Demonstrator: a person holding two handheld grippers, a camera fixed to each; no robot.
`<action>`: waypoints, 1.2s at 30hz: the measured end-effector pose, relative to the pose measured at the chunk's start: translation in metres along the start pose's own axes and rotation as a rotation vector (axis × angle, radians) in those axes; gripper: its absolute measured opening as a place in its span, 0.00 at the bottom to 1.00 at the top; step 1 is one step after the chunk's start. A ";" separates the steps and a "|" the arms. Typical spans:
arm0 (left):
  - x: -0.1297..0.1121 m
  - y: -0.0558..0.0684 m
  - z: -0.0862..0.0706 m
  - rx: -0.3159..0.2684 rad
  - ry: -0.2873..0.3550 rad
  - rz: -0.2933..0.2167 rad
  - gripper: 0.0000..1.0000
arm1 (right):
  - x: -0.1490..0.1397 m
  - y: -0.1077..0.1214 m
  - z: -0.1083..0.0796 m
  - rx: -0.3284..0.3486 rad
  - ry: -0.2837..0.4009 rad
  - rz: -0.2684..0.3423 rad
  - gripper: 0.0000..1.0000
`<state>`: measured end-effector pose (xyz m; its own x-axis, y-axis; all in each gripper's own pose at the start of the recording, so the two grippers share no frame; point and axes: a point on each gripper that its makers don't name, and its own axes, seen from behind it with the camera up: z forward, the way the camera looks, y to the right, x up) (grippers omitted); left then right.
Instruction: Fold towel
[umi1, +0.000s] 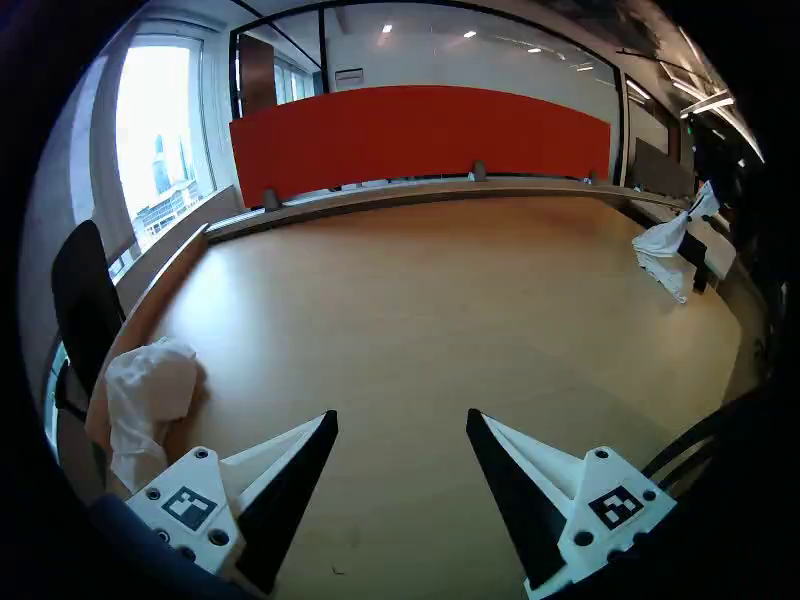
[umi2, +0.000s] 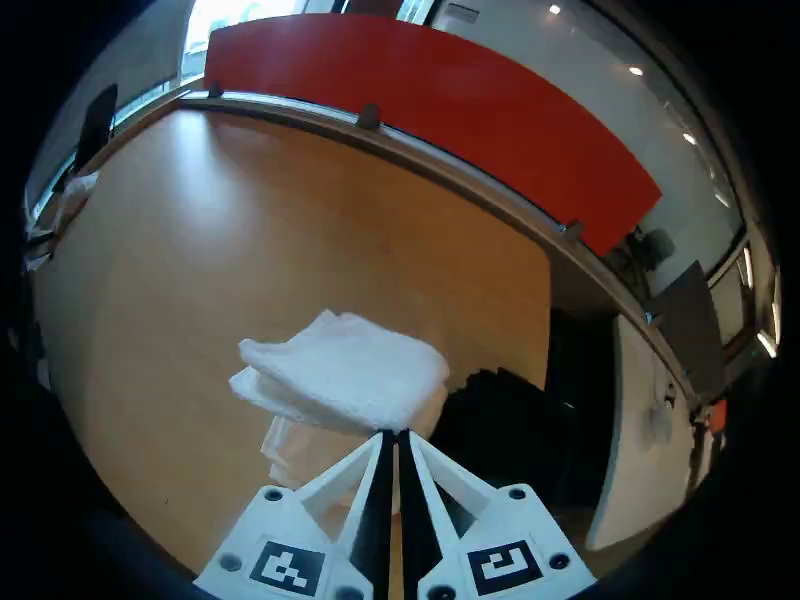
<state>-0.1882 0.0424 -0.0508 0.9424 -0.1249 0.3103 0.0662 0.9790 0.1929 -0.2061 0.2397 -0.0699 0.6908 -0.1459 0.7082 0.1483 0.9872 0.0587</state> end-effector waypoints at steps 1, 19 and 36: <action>0.000 0.000 0.000 0.000 0.000 0.000 0.96 | -0.004 0.000 0.001 0.000 -0.008 0.004 0.03; -0.002 -0.003 0.000 0.005 -0.012 0.005 0.96 | -0.069 -0.005 0.022 -0.004 -0.148 0.073 0.03; -0.005 -0.006 -0.002 0.016 -0.027 0.010 0.96 | -0.100 -0.008 0.034 0.005 -0.212 0.126 0.03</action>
<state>-0.1926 0.0377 -0.0556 0.9337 -0.1198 0.3373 0.0514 0.9775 0.2046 -0.3009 0.2484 -0.1176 0.5393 -0.0055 0.8421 0.0666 0.9971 -0.0361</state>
